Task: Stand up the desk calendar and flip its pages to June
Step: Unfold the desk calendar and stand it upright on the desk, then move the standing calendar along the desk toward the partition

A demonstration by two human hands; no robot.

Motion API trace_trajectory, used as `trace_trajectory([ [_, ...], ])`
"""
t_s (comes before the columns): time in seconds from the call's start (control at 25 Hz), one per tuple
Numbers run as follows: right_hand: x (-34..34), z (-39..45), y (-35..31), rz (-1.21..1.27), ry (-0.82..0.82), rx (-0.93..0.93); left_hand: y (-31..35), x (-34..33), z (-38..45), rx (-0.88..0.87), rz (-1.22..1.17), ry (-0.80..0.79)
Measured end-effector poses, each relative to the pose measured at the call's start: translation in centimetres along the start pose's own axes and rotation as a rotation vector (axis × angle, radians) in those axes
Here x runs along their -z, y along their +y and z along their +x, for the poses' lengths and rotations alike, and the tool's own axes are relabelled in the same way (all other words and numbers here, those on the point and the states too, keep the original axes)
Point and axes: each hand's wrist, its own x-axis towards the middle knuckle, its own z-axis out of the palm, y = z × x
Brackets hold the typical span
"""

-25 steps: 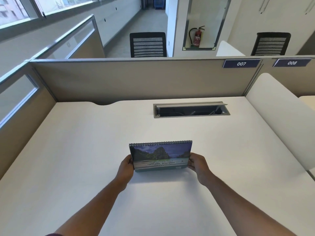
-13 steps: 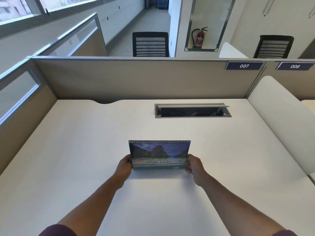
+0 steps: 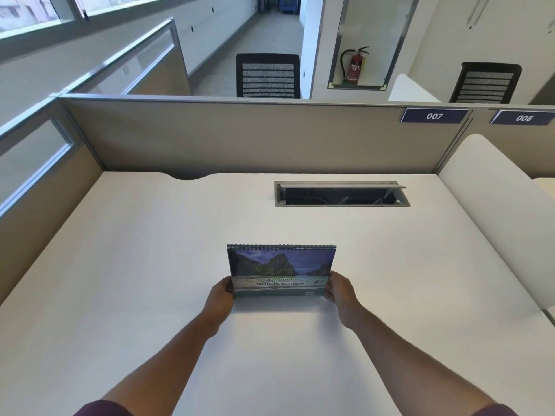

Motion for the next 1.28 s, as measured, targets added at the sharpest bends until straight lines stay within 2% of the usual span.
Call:
trace_trajectory([
  [0.2, -0.7, -0.1, 0.3, 0.011, -0.015, -0.012, -0.1, 0.8, 0.3, 0.002, 0.018, 0.012],
  [0.28, -0.2, 0.1, 0.4, 0.103, 0.018, -0.013, -0.2, 1.1, 0.4, 0.007, -0.011, 0.025],
  [0.44, 1.7, 0.5, 0.5, 0.278, 0.197, -0.023, -1.6, 2.7, 0.5, 0.056, -0.16, 0.212],
  [0.56, 2.1, 0.3, 0.5, 0.243, 0.18, -0.018, -2.0, 4.4, 0.3, 0.11, -0.217, 0.267],
  [0.8, 0.6, 0.4, -0.2, 0.065, 0.169, 0.046, -0.2, 4.8, -0.1, 0.081, -0.349, 0.244],
  [1.04, -1.3, -0.1, -1.9, 0.004, 0.132, 0.008, 4.4, 3.2, -0.6, 0.04, -0.483, 0.083],
  [1.28, -4.5, -0.2, -5.0, 0.058, 0.052, 0.003, 6.5, 5.6, 0.4, 0.017, -0.463, 0.146],
])
